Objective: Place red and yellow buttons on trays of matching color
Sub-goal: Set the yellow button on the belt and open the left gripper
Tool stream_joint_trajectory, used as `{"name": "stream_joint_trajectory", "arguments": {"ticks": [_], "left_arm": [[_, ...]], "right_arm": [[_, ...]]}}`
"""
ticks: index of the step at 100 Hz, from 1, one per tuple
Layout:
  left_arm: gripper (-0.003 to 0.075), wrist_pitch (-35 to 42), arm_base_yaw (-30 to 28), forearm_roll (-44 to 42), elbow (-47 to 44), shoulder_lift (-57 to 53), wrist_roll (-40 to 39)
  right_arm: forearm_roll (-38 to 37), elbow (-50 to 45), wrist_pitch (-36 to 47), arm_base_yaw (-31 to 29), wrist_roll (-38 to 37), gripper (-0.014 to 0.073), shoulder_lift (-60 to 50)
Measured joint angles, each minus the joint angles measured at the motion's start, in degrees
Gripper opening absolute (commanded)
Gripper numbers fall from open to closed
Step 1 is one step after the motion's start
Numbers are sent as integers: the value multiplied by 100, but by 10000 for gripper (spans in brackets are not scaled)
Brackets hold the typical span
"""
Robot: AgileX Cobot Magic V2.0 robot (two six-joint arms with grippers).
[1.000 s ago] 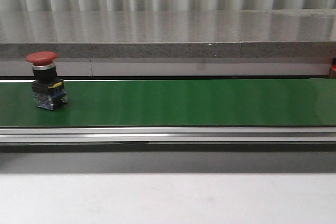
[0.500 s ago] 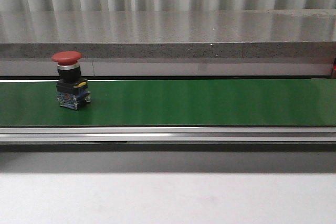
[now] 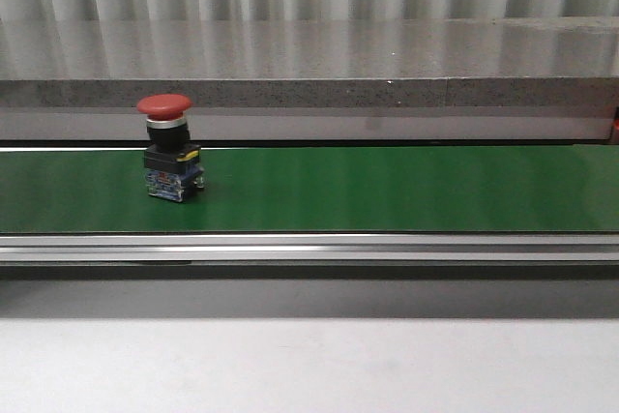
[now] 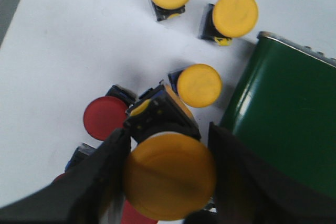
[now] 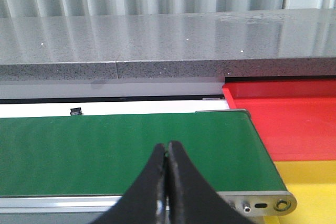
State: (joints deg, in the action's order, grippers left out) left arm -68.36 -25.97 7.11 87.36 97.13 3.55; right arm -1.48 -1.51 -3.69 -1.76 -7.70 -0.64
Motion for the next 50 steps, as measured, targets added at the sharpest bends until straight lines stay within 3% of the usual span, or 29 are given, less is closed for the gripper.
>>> {"name": "stream_joint_trajectory", "arguments": {"ticks": [50], "left_arm": [[206,16,1192,119,-504,-147,120]], "right_arm": [[0,0,0,0,0,-66,0]]}}
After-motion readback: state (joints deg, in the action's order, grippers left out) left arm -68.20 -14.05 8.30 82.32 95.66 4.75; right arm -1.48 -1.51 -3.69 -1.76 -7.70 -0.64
